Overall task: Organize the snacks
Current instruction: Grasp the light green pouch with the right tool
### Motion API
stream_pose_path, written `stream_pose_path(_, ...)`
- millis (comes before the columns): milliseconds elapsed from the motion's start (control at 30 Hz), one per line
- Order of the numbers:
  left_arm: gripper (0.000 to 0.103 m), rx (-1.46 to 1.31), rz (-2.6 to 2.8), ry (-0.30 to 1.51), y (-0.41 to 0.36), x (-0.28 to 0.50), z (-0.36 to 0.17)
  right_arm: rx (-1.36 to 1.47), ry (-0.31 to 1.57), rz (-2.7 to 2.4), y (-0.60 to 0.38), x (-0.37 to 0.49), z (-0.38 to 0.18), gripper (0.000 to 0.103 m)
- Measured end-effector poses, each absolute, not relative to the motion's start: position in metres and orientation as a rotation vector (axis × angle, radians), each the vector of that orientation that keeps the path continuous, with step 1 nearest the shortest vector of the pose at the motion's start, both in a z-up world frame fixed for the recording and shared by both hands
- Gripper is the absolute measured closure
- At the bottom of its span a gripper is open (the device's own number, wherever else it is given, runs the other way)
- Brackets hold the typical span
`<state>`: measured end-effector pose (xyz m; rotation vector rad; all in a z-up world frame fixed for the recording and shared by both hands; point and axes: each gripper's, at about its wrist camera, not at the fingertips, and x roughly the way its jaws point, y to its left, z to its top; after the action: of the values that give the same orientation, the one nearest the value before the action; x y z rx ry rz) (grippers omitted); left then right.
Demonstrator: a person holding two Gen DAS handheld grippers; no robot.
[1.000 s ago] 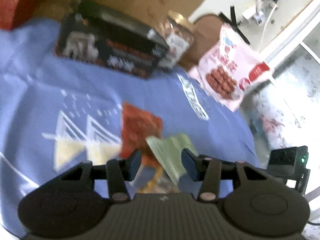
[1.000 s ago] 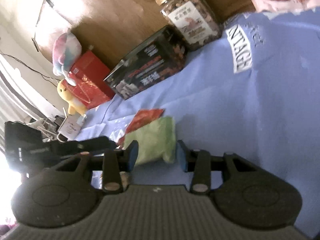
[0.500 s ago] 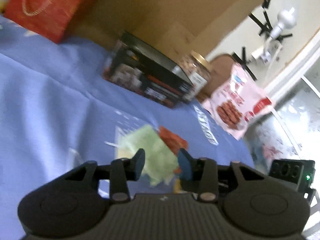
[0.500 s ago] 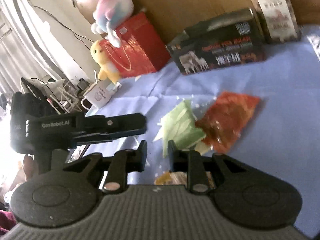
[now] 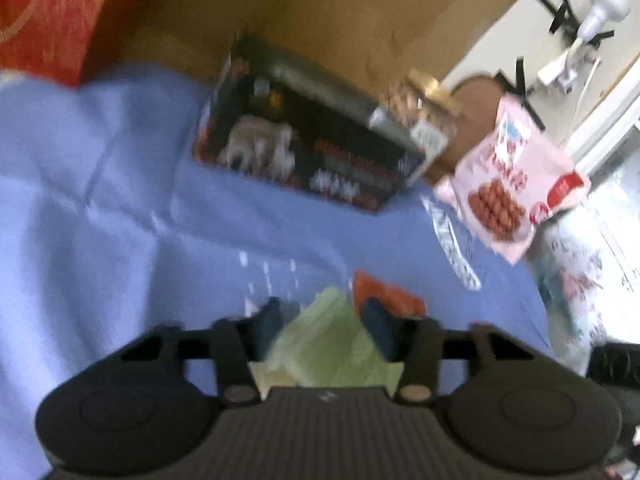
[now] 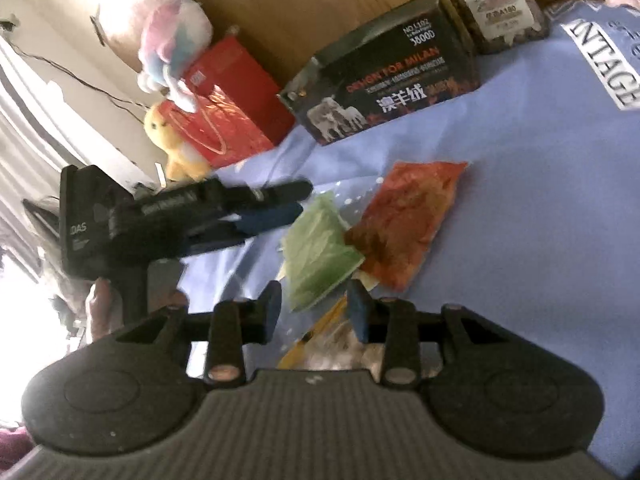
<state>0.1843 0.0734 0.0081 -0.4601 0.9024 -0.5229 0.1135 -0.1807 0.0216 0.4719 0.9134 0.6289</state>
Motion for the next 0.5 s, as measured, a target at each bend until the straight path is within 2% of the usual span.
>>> stream_pose_path(167,0.067,-0.524,-0.537,0.912,0.087,0.152,0.004,0.379,0.897,0.619,-0.164,0.128,0.018,0.063)
stream_pose_path(300,0.061,-0.581,-0.528,0.891,0.109,0.127,0.009,0.360,0.821,0.653,-0.164,0.128,0.026,0.062)
stream_pose_path(367,0.052,-0.592,-0.506,0.867,0.120,0.122,0.014,0.352,0.797,0.668,-0.168,0.126,0.030,0.057)
stream_pose_path(400,0.049,-0.592,-0.493,0.859,0.123,0.123,0.018,0.334,0.786,0.676,-0.169,0.124,0.032,0.050)
stream_pose_path(433,0.047,-0.589,-0.485,0.852,0.125,0.125,0.020,0.312,0.781,0.683,-0.170,0.123,0.033,0.045)
stream_pose_path(500,0.047,-0.584,-0.486,0.856,0.124,0.130,0.022,0.247,0.775,0.698,-0.169,0.118,0.035,0.042)
